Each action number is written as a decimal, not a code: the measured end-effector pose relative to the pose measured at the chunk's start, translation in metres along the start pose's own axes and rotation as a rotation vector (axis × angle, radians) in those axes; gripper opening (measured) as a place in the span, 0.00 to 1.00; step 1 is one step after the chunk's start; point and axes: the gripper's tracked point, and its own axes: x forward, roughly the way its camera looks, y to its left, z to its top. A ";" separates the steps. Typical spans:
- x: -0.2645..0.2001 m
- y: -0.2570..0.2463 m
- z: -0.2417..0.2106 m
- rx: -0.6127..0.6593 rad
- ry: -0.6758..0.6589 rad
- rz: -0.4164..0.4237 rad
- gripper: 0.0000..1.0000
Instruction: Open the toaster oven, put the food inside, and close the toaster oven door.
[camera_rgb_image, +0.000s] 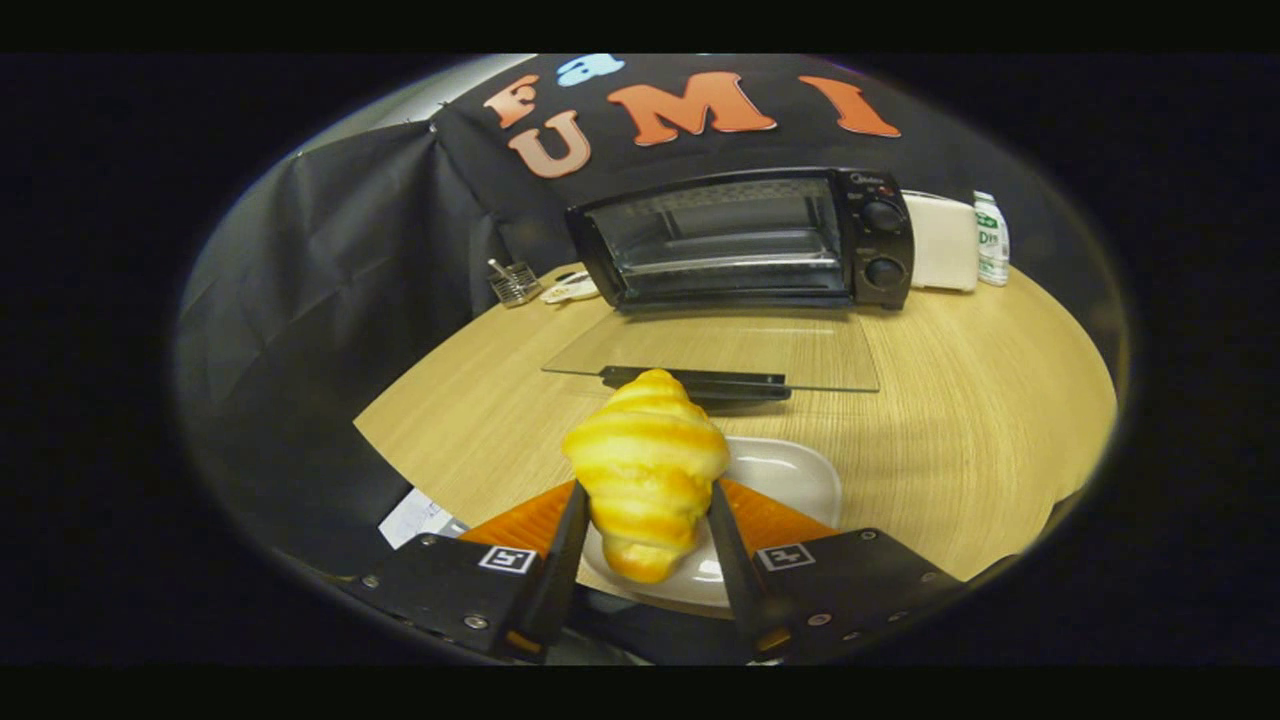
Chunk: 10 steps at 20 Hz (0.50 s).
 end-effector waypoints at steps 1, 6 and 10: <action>-0.001 0.003 0.006 0.011 -0.025 0.016 0.65; 0.008 -0.003 0.045 0.089 -0.135 0.052 0.65; 0.023 -0.007 0.084 0.148 -0.216 0.078 0.65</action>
